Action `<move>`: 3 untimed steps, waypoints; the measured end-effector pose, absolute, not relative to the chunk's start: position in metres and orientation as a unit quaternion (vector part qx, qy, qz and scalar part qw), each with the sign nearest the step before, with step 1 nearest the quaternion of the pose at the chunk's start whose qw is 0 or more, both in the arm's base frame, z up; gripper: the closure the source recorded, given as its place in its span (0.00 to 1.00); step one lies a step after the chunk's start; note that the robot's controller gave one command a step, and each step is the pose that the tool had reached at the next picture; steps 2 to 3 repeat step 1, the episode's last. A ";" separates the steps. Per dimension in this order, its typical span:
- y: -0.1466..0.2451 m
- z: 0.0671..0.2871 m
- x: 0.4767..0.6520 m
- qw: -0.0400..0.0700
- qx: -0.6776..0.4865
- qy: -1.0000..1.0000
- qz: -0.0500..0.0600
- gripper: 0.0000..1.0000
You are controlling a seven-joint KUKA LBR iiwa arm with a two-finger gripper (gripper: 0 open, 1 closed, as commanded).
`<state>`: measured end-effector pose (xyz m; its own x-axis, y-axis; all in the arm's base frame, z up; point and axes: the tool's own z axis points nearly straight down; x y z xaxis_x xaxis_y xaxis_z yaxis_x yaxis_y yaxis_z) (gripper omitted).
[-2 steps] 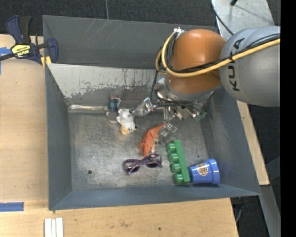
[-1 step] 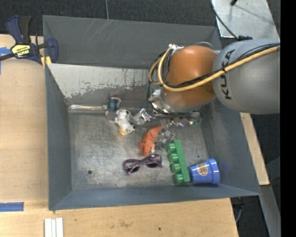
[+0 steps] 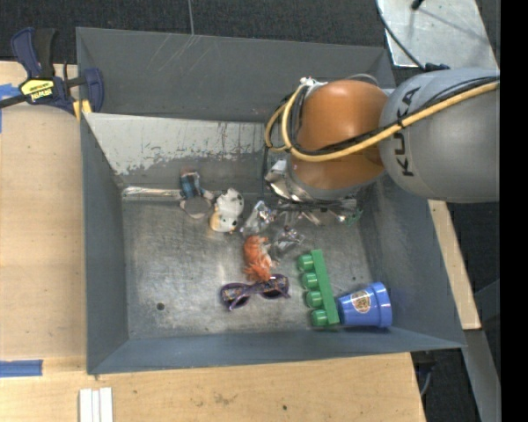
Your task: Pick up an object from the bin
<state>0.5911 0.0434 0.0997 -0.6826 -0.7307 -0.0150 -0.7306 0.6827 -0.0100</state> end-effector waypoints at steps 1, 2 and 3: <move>0.043 0.100 0.591 0.009 -0.398 0.917 -0.002 1.00; 0.043 0.100 0.591 0.009 -0.398 0.917 -0.002 1.00; 0.043 0.100 0.591 0.009 -0.398 0.917 -0.002 1.00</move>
Offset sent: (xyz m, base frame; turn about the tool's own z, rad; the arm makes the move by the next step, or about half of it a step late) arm -0.0001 0.0000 0.0279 0.0001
